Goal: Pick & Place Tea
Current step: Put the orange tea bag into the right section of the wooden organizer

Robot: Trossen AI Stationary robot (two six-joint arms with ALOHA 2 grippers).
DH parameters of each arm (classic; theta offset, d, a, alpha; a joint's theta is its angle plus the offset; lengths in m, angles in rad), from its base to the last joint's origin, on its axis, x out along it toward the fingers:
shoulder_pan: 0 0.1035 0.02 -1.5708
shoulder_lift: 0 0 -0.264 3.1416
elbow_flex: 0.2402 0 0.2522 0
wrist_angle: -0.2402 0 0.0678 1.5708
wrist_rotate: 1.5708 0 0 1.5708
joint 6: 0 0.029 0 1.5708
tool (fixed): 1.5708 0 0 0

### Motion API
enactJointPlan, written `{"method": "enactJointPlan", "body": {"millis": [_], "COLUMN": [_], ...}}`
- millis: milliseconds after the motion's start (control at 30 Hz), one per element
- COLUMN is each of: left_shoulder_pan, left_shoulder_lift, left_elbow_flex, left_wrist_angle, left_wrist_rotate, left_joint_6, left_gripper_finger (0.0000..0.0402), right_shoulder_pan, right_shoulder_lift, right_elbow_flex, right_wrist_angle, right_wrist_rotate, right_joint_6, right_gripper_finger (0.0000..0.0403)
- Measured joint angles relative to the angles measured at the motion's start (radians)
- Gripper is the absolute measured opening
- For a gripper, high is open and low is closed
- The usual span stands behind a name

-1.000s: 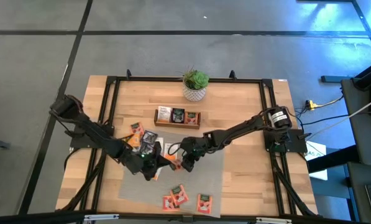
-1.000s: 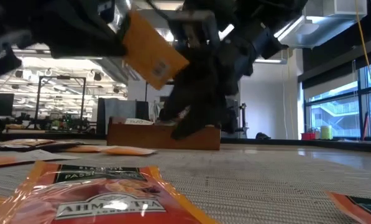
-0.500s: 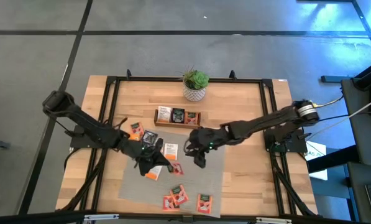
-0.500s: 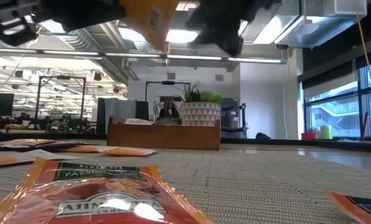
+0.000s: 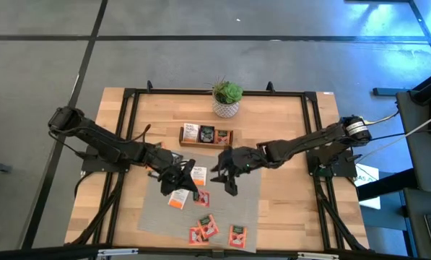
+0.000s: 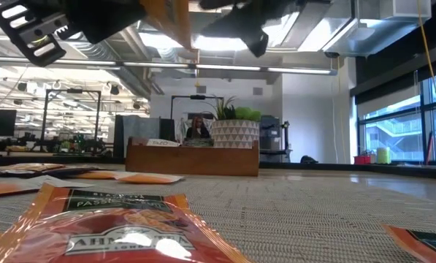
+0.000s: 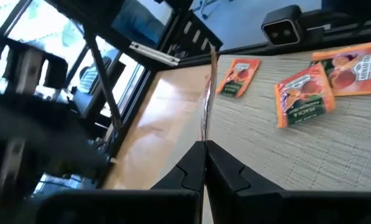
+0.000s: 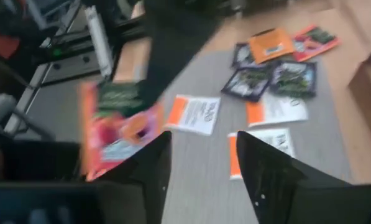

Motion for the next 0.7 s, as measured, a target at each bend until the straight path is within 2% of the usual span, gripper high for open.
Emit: {"method": "enactJointPlan", "body": {"millis": [200,433,700], "left_shoulder_pan": [-0.030,-0.071,-0.078], "left_shoulder_lift": [0.000,0.000,0.000], "left_elbow_flex": [0.000,0.000,0.000], "left_wrist_angle": [-0.003,0.007,0.053], "left_wrist_rotate": [-0.004,-0.007,-0.021], "left_joint_6": [0.036,0.407,0.560], "left_gripper_finger": [0.0003,0.0002,0.0002], "right_shoulder_pan": [-0.045,-0.079,-0.091], "right_shoulder_lift": [0.019,0.053,0.134], "right_elbow_flex": [0.000,0.001,0.001], "right_wrist_angle": [0.044,0.113,0.275], "right_wrist_rotate": [-0.011,-0.265,-0.429], "right_joint_6": [0.079,0.060,0.177], "right_gripper_finger": [0.0227,0.0233,0.0233]}}
